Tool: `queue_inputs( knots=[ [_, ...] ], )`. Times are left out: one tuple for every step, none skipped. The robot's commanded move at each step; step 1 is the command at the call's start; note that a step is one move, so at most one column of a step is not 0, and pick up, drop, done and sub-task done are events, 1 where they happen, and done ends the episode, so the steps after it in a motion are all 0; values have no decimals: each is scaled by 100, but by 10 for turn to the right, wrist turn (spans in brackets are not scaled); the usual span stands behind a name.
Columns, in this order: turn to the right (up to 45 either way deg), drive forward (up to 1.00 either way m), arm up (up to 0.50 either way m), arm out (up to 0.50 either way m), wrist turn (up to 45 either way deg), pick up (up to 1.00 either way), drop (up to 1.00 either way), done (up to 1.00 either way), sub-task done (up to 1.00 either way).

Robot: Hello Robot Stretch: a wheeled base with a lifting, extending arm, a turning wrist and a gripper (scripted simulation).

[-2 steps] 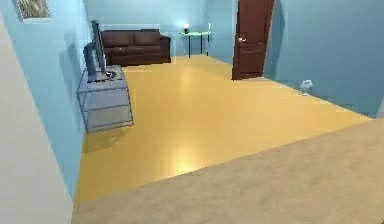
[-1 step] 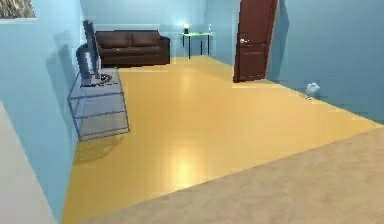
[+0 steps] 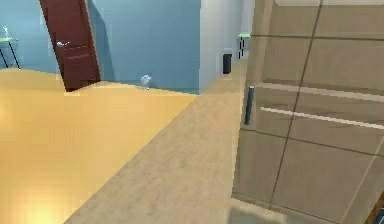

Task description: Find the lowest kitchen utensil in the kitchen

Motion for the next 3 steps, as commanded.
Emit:
queue_inputs(
  knots=[
    [150, 0, 0, 0, 0, 0, 0, 0, 0],
    [0, 10, 0, 0, 0, 0, 0, 0, 0],
    [-450, 0, 0, 0, 0, 0, 0, 0, 0]
  ],
)
